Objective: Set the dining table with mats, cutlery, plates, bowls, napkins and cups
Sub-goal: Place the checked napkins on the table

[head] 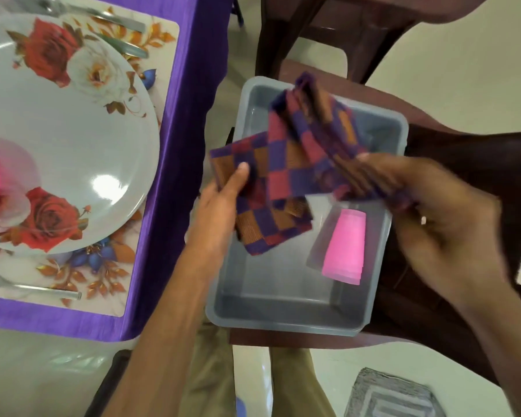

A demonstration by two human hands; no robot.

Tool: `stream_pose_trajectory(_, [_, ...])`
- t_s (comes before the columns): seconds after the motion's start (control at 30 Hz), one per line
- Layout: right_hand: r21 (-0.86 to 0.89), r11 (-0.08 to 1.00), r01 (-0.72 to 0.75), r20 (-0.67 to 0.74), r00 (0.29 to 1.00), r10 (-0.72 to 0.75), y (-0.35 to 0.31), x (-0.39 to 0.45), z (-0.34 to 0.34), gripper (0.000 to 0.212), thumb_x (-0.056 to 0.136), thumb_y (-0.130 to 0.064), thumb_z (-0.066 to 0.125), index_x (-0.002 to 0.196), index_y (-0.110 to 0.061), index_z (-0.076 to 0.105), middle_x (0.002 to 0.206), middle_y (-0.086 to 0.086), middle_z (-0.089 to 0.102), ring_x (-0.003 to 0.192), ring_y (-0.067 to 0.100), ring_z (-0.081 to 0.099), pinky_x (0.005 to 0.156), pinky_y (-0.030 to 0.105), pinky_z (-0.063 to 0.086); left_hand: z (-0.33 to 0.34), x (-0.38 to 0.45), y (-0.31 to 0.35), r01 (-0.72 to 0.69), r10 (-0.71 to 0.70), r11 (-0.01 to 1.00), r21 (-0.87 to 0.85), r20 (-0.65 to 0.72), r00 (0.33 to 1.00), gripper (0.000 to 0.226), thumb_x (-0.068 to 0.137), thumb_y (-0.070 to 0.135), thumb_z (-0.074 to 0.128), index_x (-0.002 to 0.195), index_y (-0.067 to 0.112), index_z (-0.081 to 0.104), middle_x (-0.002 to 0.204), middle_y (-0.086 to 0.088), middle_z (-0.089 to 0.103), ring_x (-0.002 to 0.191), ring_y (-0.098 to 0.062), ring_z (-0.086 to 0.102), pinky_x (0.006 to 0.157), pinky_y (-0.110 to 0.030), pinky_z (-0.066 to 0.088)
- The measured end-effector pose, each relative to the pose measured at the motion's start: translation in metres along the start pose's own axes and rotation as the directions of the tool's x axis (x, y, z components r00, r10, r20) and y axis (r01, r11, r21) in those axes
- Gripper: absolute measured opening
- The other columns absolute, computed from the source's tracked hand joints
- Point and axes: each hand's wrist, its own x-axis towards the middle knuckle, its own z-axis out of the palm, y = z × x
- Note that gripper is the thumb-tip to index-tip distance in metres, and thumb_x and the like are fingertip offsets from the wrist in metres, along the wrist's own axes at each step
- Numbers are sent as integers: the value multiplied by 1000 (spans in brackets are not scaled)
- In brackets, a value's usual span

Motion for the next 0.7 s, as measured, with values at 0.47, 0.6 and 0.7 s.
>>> stream_pose_trajectory(0.47, [36,998,-54,18,998,53,-48,-32,24,29,101,-17,63,129,-16,71,131,-5,69,128,10,62,102,41,56,8,-60,19,-11,48,965,-261,138,989,42,92,38,57,120,11,73,111,-9,78,101,-25,73,95,-41,57])
stream_pose_trajectory(0.6, [627,683,-375,107,910,402,-84,-29,0,22,96,-33,69,106,-18,81,124,5,72,118,18,67,94,50,58,7,-96,25,-24,42,961,-275,58,997,26,102,23,48,104,12,71,94,-6,74,84,-20,70,80,-38,57])
stream_pose_trajectory(0.7, [776,475,-415,112,832,544,-106,-35,-14,28,98,-26,63,80,-19,83,127,5,69,117,15,67,87,36,56,9,-125,28,-67,82,968,-240,54,995,33,100,20,49,78,24,74,81,-1,72,74,-17,67,74,-37,53])
